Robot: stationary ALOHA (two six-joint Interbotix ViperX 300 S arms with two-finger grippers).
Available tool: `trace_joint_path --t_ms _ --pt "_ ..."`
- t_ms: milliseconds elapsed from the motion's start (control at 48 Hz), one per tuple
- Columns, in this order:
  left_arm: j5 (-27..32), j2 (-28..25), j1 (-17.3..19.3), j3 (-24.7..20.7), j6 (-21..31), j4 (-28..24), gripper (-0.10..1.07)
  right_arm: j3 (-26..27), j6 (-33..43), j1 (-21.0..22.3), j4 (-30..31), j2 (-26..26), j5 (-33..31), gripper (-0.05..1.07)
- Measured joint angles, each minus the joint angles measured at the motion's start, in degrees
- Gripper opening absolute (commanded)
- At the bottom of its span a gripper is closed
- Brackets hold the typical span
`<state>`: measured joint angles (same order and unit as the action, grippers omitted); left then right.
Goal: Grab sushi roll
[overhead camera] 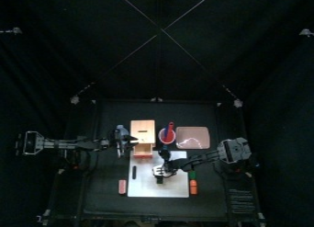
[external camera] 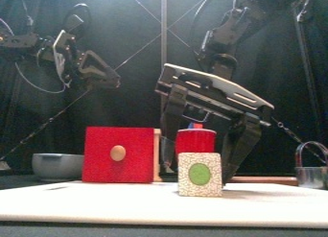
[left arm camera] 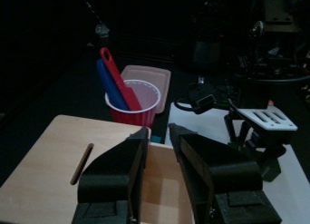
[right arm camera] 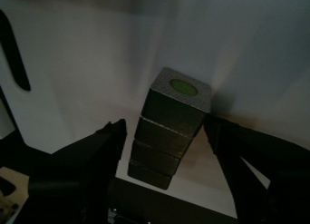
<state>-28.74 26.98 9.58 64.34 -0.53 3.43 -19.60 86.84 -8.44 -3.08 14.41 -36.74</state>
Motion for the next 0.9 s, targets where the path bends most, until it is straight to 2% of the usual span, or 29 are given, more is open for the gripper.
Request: trace_joint_path --t_ms 125,396,688,896 --pt "0.0 0.1 -0.4 0.2 0.1 0.5 0.69 1.1 0.0 -0.3 0.2 0.4 -2.9 0.87" --pt "0.0 0.2 -0.9 0.6 0.1 2.4 0.69 2.1 0.3 -1.1 0.4 1.8 -3.3 0.73" --pt "0.0 0.2 -0.9 0.6 0.1 2.7 0.69 2.5 -0.8 -1.6 2.8 1.5 -3.4 0.71" --pt "0.0 0.2 -0.9 0.7 0.1 3.4 0.69 2.0 -5.5 -1.2 5.7 -2.6 -4.9 0.71"
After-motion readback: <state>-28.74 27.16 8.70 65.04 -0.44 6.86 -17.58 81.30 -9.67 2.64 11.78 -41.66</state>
